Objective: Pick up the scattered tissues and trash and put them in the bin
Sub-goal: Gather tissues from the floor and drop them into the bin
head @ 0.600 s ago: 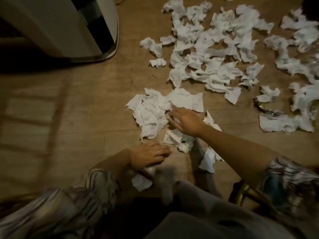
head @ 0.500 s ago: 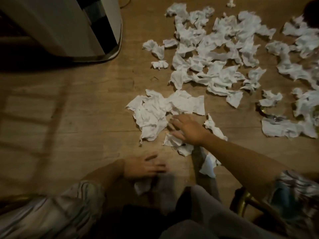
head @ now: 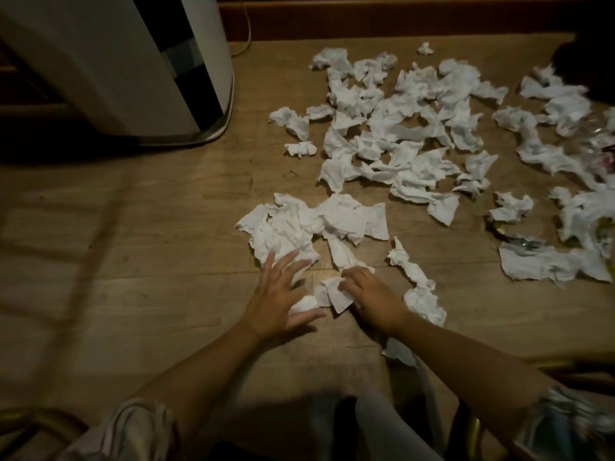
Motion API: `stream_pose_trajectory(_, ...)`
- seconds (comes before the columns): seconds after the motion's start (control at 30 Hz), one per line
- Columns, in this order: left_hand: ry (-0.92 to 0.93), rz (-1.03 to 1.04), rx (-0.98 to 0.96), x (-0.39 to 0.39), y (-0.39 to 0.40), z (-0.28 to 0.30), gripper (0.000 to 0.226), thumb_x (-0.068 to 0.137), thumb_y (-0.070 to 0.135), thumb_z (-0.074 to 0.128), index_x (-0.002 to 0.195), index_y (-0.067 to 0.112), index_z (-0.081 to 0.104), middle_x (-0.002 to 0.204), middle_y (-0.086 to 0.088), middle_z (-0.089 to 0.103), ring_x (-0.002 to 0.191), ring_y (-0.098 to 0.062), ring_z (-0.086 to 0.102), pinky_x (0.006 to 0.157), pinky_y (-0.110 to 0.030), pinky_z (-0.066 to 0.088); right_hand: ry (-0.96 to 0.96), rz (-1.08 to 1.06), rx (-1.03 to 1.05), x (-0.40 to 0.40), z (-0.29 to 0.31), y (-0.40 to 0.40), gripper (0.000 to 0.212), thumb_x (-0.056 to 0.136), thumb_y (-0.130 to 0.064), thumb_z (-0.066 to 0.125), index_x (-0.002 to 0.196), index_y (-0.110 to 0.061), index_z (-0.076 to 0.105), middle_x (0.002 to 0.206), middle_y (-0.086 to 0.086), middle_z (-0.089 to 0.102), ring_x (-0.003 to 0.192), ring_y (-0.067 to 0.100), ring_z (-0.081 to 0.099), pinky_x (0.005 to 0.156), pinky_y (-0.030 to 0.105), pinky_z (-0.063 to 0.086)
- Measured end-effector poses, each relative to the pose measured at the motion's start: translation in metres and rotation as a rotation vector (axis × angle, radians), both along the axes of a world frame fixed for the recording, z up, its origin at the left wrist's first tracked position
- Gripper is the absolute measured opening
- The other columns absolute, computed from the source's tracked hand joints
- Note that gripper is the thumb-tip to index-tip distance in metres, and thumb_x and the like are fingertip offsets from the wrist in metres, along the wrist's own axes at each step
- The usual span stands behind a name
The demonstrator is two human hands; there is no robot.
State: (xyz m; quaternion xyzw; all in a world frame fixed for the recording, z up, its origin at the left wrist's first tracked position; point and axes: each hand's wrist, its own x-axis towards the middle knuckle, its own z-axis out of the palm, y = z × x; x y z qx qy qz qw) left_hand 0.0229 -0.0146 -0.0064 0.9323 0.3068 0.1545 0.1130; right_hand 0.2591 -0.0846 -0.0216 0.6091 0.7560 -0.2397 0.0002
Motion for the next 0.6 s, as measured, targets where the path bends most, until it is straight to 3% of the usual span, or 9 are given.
stream_pose_trajectory(0.13,-0.159,0.314,-0.051,0.030,0.031,0.026,0.037,0.090,0.048,0.052,0.072,0.023,0.071,0.145,-0.007,0.046,0.145,-0.027,0.022,0.115,-0.064,0.007,0.085,-0.197,-0.010,-0.002,0.003,-0.003,0.055,0.091,-0.017,0.060,0.141,-0.025,0.040,0.137,0.003,0.049,0.123,0.021,0.045,0.100,0.029,0.039)
stream_pose_trajectory(0.23,-0.185,0.404,-0.125,0.041,0.057,0.018,0.019,0.082,0.032,0.063,0.067,0.024,0.054,0.154,-0.009,0.033,0.149,-0.030,0.008,0.112,-0.068,0.000,0.215,-0.471,-0.026,-0.007,0.001,-0.003,0.061,0.091,-0.037,0.061,0.145,-0.032,0.031,0.132,0.001,0.058,0.113,0.018,0.058,0.092,0.030,0.049)
stream_pose_trajectory(0.3,-0.118,0.436,-0.234,0.043,0.068,0.005,0.015,0.080,0.027,0.064,0.082,0.021,0.050,0.161,-0.009,0.016,0.150,-0.030,-0.004,0.109,-0.071,-0.003,0.181,-0.540,-0.047,-0.007,0.000,-0.001,0.060,0.086,-0.055,0.060,0.136,-0.029,0.043,0.124,-0.001,0.064,0.105,0.018,0.062,0.085,0.031,0.053)
stream_pose_trajectory(0.37,0.003,0.474,-0.337,0.040,0.072,-0.012,0.037,0.086,0.033,0.062,0.117,0.018,0.050,0.163,-0.005,0.001,0.150,-0.027,-0.012,0.110,-0.071,0.001,0.082,-0.581,-0.107,-0.006,0.003,0.003,0.063,0.079,-0.070,0.057,0.117,-0.020,0.059,0.106,0.001,0.069,0.094,0.018,0.064,0.079,0.031,0.052)
stream_pose_trajectory(0.43,0.109,0.483,-0.415,0.029,0.068,-0.031,0.072,0.088,0.051,0.054,0.148,0.024,0.025,0.163,0.001,-0.007,0.148,-0.024,-0.018,0.112,-0.070,0.002,0.081,-0.642,-0.066,-0.006,0.008,0.008,0.070,0.072,-0.080,0.050,0.083,-0.012,0.067,0.076,0.002,0.066,0.071,0.013,0.061,0.069,0.031,0.049)
stream_pose_trajectory(0.5,0.137,0.440,-0.439,0.012,0.060,-0.048,0.079,0.086,0.069,0.037,0.152,0.033,0.014,0.163,0.005,-0.010,0.147,-0.023,-0.023,0.114,-0.066,0.004,0.171,-0.725,0.048,-0.007,0.009,0.016,0.071,0.074,-0.078,0.044,0.060,-0.010,0.060,0.055,0.003,0.054,0.053,0.014,0.051,0.057,0.034,0.042)
stream_pose_trajectory(0.6,0.089,0.394,-0.387,-0.011,0.043,-0.059,0.079,0.086,0.073,0.031,0.151,0.027,0.027,0.163,0.000,0.000,0.149,-0.026,-0.012,0.118,-0.057,0.012,0.362,-0.804,0.206,-0.009,0.012,0.040,0.042,0.091,-0.046,0.058,0.064,-0.013,0.055,0.061,-0.003,0.049,0.056,0.008,0.047,0.056,0.029,0.035)
